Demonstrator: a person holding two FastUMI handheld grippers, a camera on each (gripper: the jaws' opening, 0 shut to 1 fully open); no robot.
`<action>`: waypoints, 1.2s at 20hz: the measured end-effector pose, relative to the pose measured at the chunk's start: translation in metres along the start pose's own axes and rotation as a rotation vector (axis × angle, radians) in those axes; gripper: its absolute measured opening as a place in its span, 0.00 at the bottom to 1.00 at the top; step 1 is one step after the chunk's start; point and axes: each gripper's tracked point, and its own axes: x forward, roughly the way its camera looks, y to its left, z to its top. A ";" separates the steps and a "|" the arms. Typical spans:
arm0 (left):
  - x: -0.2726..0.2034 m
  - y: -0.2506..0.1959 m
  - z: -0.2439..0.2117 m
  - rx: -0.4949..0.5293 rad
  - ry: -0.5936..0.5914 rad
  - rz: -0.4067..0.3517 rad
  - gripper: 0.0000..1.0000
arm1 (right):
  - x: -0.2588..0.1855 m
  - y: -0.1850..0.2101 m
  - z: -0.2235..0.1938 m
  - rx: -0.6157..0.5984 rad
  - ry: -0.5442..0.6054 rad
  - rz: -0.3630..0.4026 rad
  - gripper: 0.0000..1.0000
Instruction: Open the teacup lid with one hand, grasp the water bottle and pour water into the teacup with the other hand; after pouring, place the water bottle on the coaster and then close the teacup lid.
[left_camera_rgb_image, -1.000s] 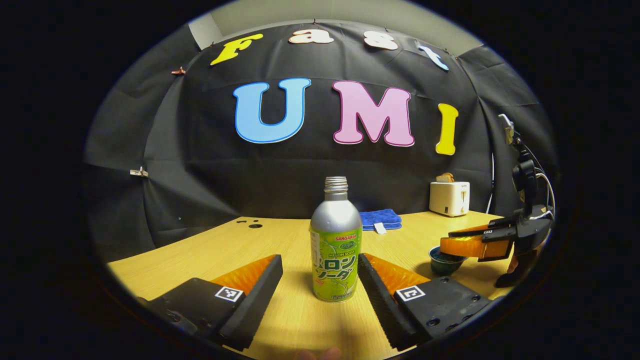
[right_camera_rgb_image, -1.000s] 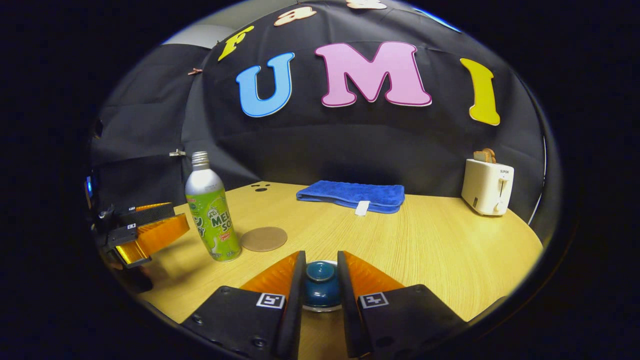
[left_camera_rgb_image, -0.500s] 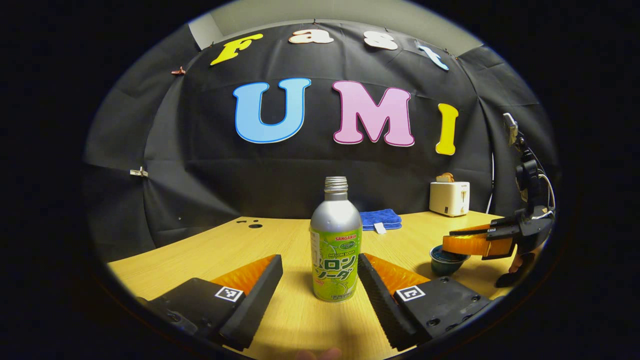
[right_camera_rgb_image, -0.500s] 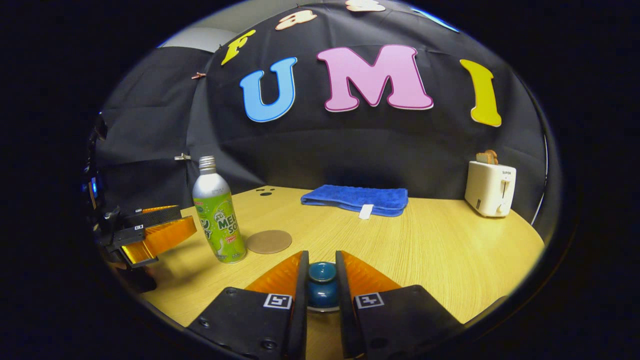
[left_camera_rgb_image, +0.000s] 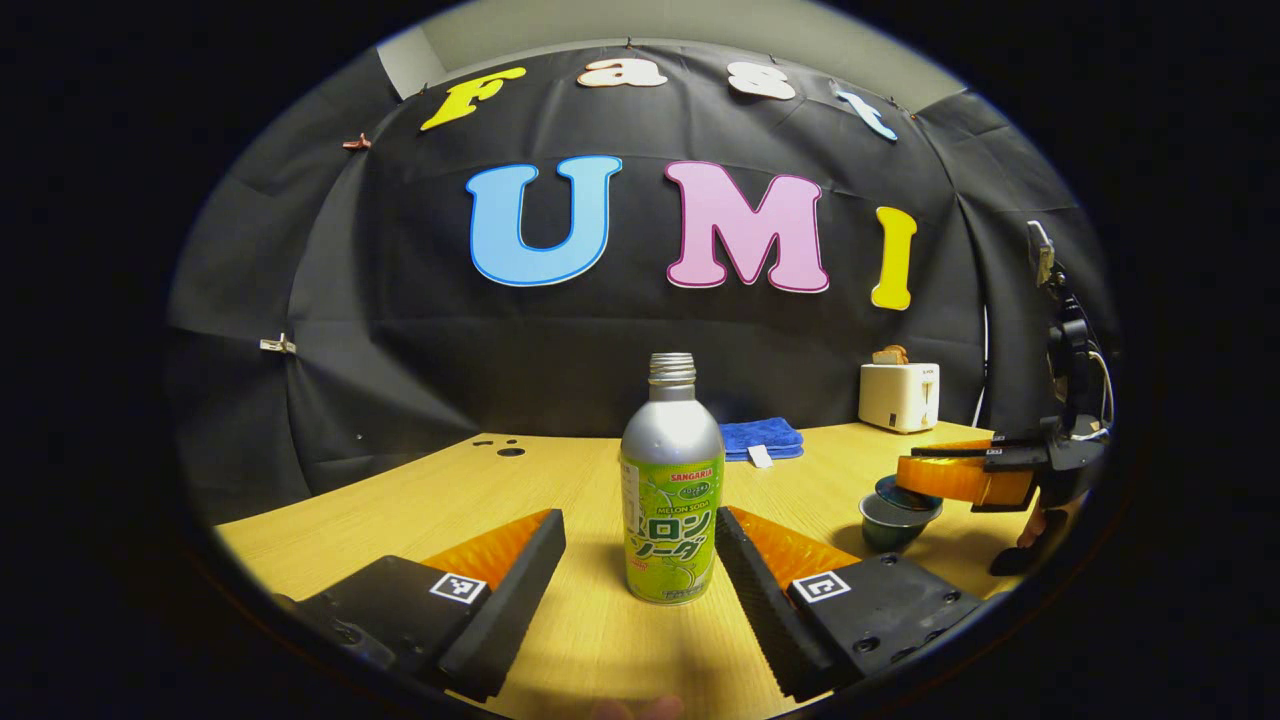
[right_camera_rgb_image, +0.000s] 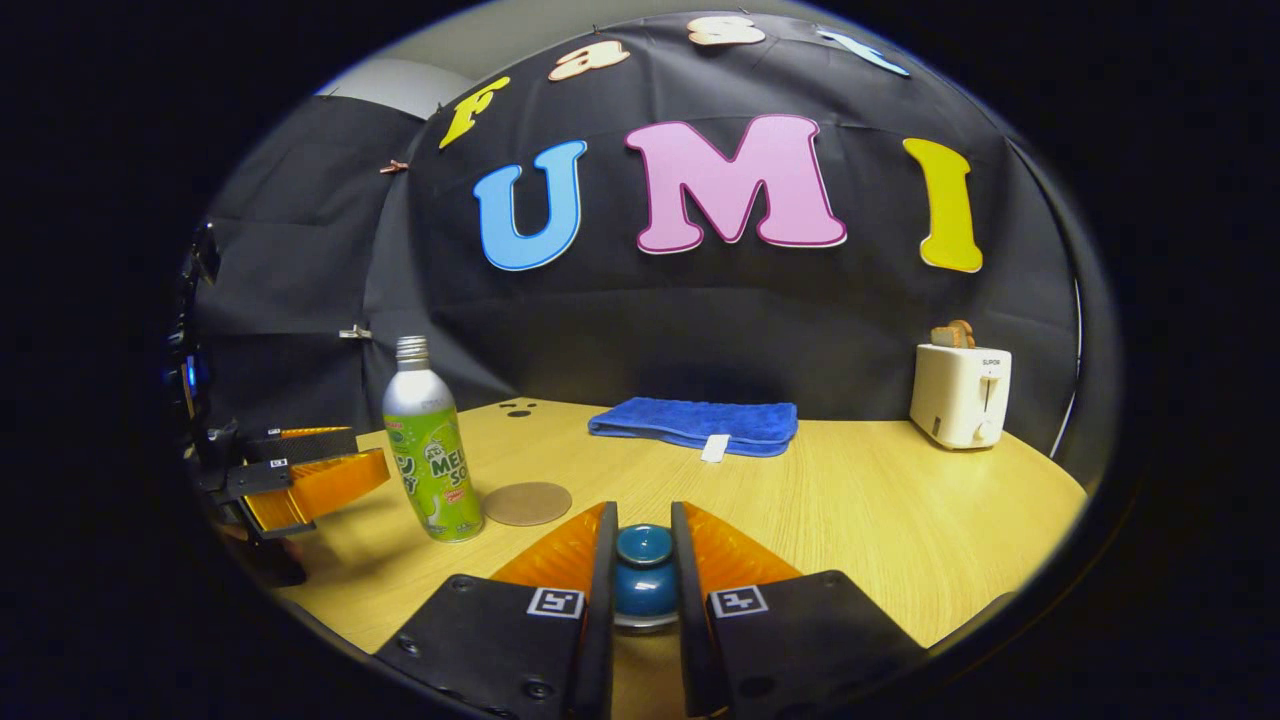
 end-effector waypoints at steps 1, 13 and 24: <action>0.001 -0.001 -0.001 0.001 0.002 -0.004 0.95 | -0.003 -0.004 0.001 0.001 -0.008 -0.010 0.31; 0.045 -0.013 0.002 0.006 0.002 -0.013 0.95 | -0.051 -0.085 0.010 0.003 -0.078 -0.151 0.31; 0.056 -0.018 0.010 0.072 -0.005 -0.006 0.80 | -0.061 -0.104 0.011 0.004 -0.081 -0.179 0.31</action>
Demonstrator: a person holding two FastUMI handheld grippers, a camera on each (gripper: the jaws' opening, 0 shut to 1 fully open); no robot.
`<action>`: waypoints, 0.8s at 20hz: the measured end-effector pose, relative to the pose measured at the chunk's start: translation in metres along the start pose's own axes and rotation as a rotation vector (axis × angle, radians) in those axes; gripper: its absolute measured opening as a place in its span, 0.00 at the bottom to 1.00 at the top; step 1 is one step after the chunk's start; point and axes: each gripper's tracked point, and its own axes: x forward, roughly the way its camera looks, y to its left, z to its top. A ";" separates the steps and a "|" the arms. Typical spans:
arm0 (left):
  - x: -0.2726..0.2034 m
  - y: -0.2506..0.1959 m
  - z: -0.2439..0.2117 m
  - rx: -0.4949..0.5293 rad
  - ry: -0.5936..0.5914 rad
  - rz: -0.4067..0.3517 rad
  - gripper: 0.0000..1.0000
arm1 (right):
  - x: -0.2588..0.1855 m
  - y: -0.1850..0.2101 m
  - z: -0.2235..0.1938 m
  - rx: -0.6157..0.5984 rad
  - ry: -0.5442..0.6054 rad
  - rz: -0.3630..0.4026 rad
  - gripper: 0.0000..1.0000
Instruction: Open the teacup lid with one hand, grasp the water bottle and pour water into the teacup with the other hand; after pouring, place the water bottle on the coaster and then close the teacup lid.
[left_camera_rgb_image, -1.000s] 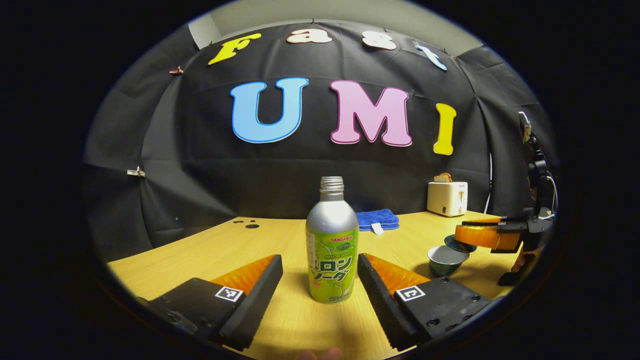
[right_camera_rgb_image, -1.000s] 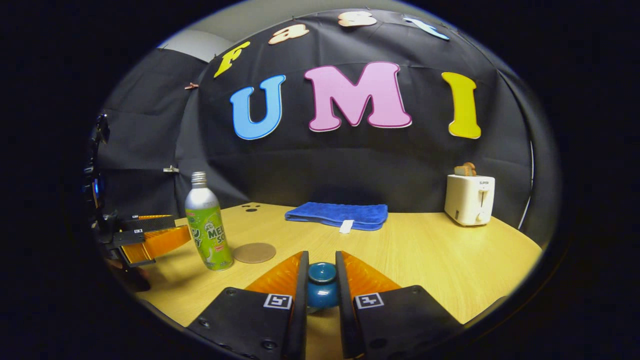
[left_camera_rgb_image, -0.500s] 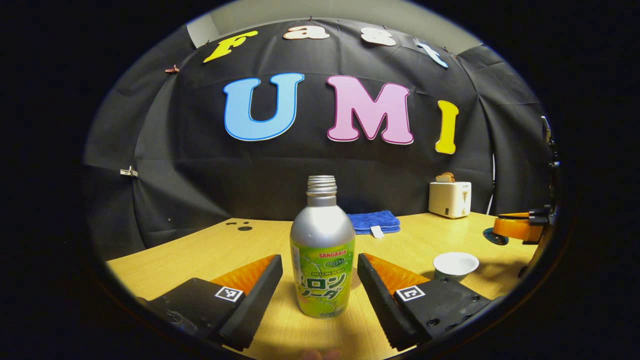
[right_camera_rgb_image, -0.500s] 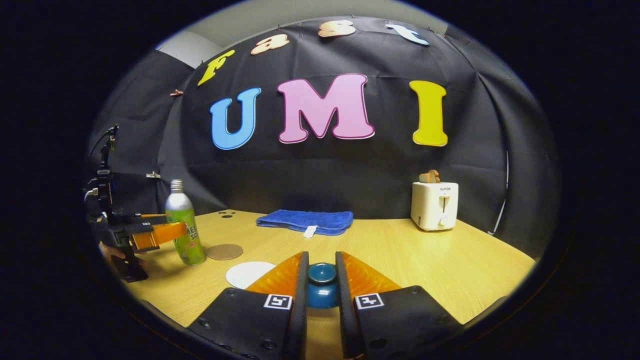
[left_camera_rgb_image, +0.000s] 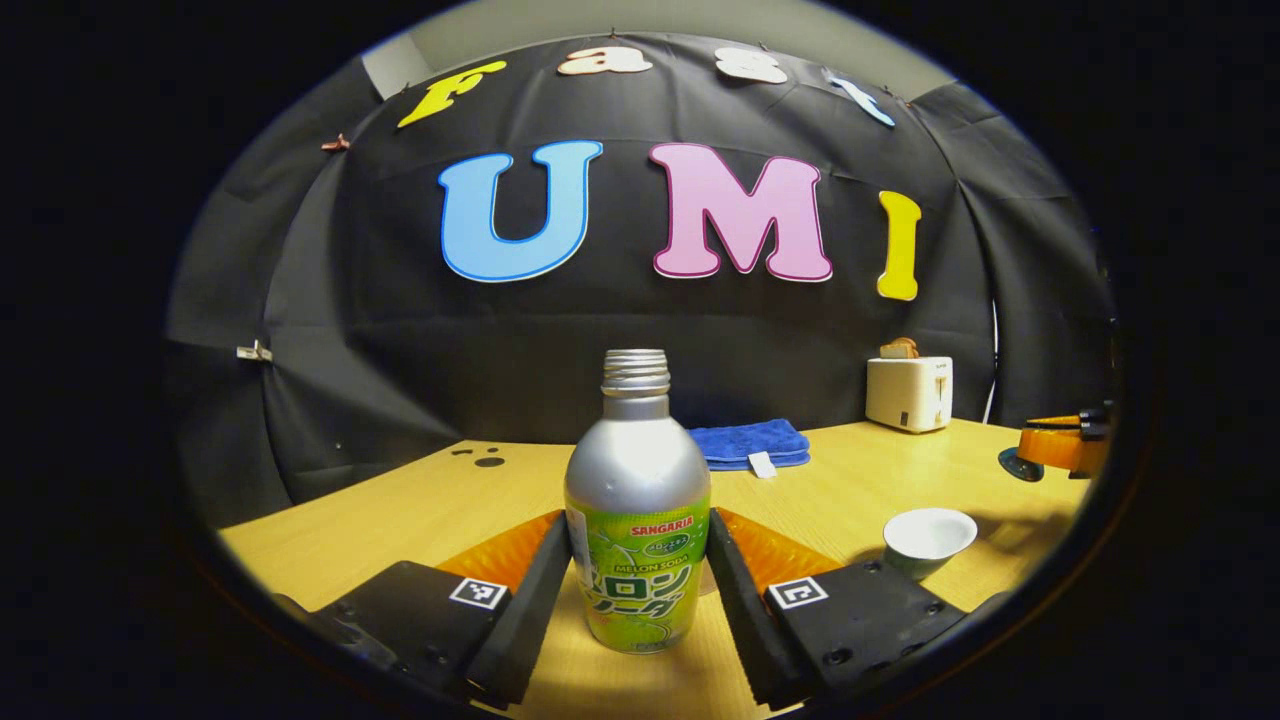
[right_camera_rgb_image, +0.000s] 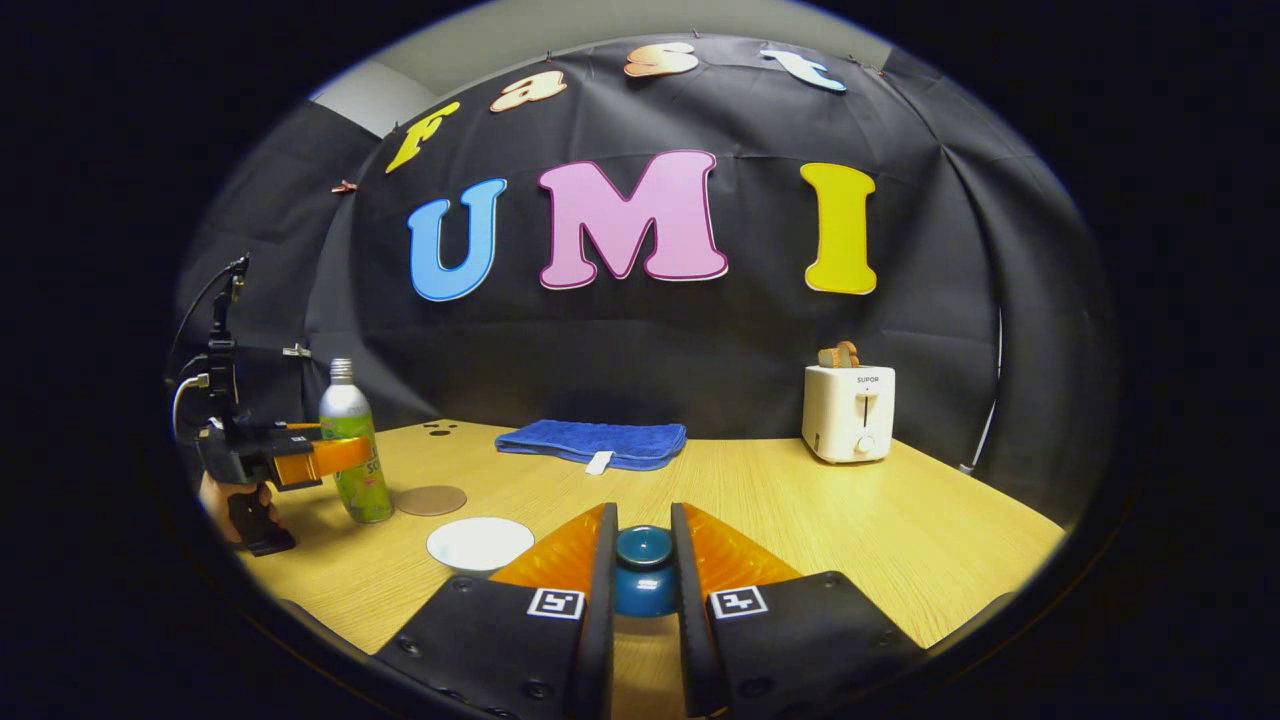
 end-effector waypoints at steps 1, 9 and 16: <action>-0.004 -0.002 0.012 0.045 -0.019 0.002 0.80 | 0.000 0.000 0.000 -0.001 -0.001 -0.001 0.31; -0.011 -0.033 0.029 0.640 0.003 -0.023 0.78 | -0.002 -0.011 0.001 -0.001 -0.001 -0.017 0.31; -0.006 -0.063 -0.001 1.086 0.052 -0.078 0.78 | -0.002 -0.026 0.002 0.001 0.000 -0.040 0.31</action>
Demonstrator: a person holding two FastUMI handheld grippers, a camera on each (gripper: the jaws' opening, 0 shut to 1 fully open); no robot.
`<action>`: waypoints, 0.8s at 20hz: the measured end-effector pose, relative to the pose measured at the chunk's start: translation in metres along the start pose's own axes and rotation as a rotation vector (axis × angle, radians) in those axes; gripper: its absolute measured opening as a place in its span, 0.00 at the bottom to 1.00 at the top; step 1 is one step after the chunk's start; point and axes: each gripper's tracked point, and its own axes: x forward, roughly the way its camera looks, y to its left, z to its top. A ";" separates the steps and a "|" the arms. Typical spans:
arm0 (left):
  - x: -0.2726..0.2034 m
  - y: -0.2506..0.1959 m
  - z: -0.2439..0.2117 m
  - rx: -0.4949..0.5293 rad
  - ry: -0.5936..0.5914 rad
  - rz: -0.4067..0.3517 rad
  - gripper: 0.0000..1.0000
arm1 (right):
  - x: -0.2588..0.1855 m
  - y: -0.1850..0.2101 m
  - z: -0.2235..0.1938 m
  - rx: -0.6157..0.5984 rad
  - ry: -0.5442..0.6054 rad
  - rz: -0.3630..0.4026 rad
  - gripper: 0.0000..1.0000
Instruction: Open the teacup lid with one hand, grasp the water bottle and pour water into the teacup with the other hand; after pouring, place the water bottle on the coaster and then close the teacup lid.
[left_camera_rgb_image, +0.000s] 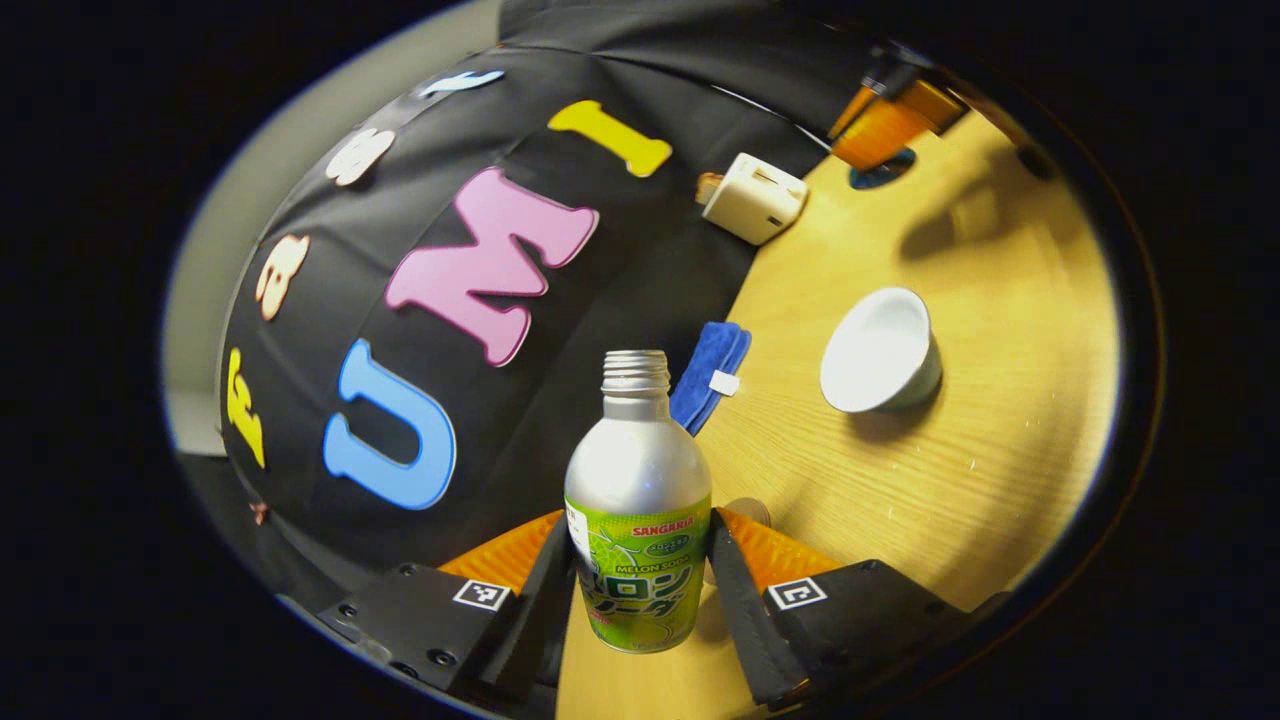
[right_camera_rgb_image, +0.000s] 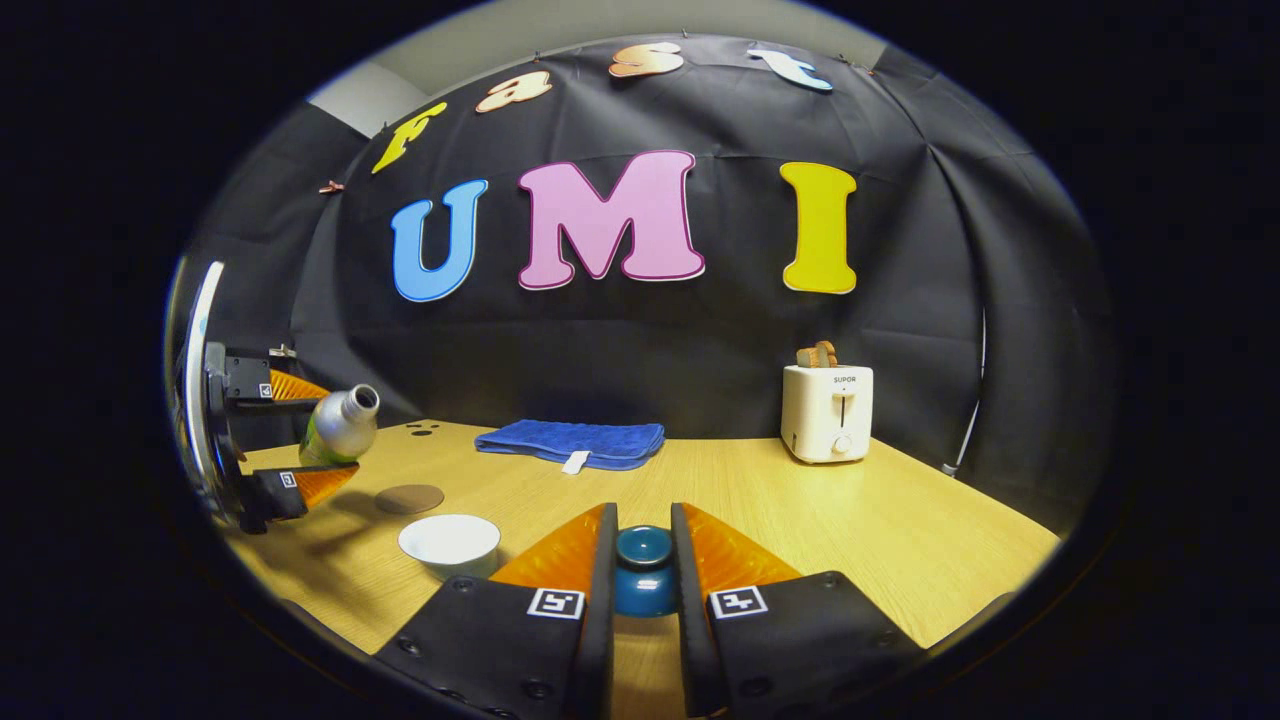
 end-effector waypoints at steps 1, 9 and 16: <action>0.000 -0.001 0.001 0.048 0.001 -0.003 0.78 | 0.000 0.000 -0.001 -0.001 0.000 0.001 0.31; 0.002 -0.006 0.014 0.368 -0.039 0.017 0.78 | 0.000 0.000 0.000 -0.001 0.000 0.004 0.31; 0.004 0.004 0.022 0.567 -0.075 0.031 0.78 | 0.000 0.000 0.000 -0.001 -0.001 0.000 0.31</action>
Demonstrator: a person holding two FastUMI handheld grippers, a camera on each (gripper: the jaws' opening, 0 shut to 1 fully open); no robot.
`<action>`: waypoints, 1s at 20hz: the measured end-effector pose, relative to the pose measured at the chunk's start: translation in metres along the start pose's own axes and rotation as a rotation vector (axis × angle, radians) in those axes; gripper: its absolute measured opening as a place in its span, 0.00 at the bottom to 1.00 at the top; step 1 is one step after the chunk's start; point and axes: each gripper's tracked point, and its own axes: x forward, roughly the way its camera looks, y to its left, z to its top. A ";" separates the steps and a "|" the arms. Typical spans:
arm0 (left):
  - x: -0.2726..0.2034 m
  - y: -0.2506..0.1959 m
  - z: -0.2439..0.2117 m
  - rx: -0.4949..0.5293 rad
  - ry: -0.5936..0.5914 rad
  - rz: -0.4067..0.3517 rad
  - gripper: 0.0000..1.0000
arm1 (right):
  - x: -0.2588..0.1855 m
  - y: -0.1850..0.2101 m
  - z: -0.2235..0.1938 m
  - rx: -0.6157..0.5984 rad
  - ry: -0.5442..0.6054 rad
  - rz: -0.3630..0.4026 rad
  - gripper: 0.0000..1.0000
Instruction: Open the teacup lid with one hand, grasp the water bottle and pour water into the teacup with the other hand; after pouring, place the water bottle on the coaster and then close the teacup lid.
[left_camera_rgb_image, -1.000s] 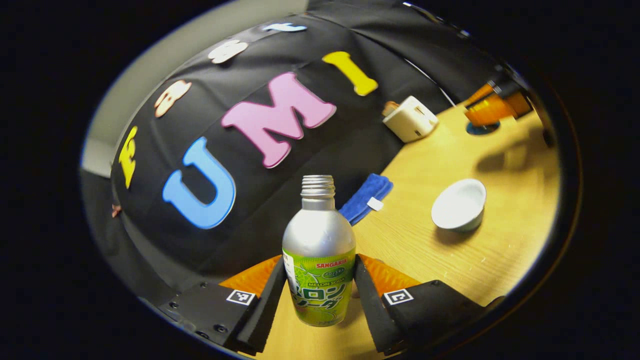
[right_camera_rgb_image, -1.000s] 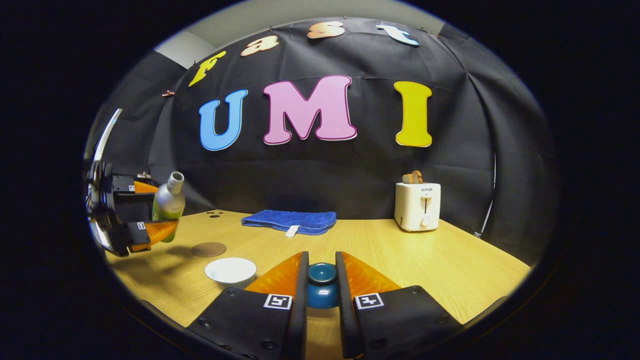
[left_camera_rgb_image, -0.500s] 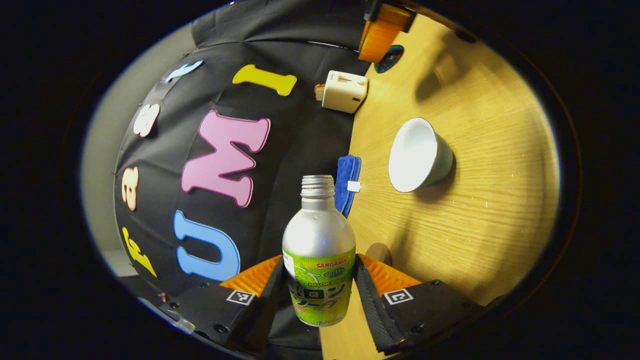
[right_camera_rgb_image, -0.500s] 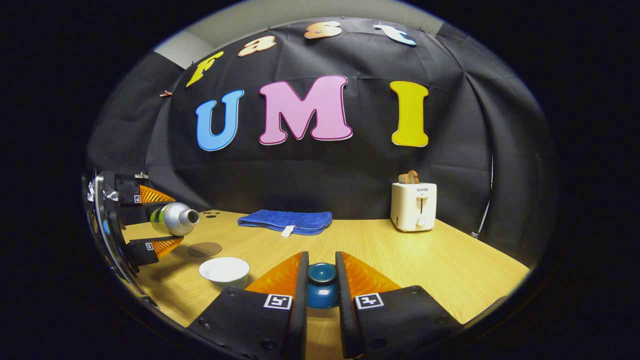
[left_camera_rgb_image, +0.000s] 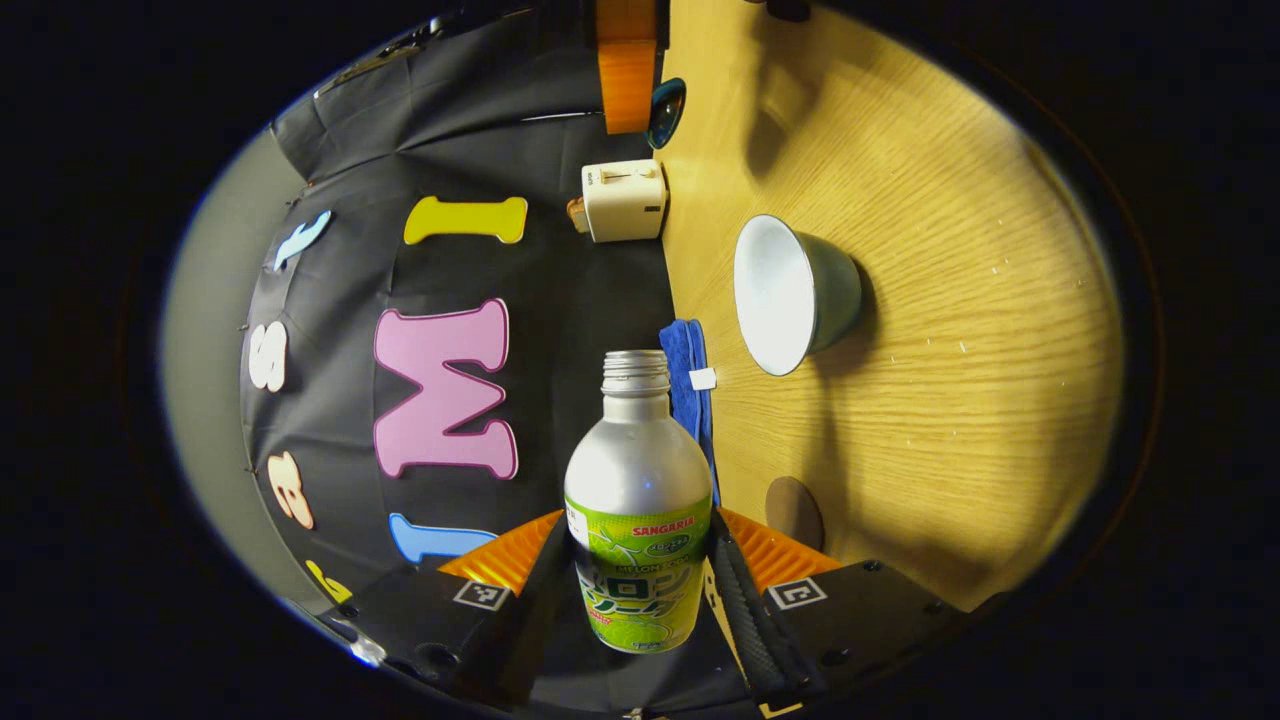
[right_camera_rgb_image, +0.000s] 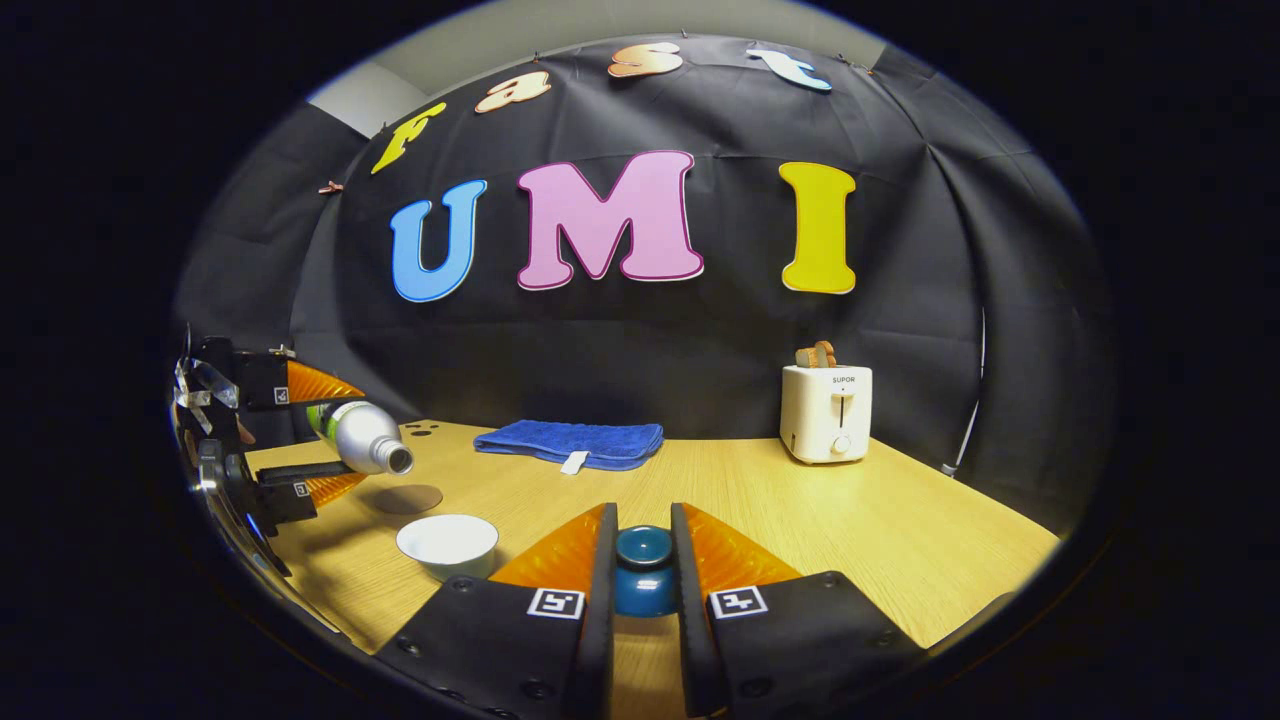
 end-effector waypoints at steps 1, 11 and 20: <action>0.001 0.001 0.000 0.026 -0.002 0.003 0.78 | 0.000 0.000 0.000 0.000 0.000 0.000 0.31; 0.003 0.016 0.002 0.226 -0.016 0.030 0.78 | 0.000 -0.001 0.000 0.000 0.000 0.001 0.31; 0.005 0.017 0.010 0.334 -0.046 0.030 0.78 | 0.000 0.000 0.000 0.002 0.001 0.005 0.31</action>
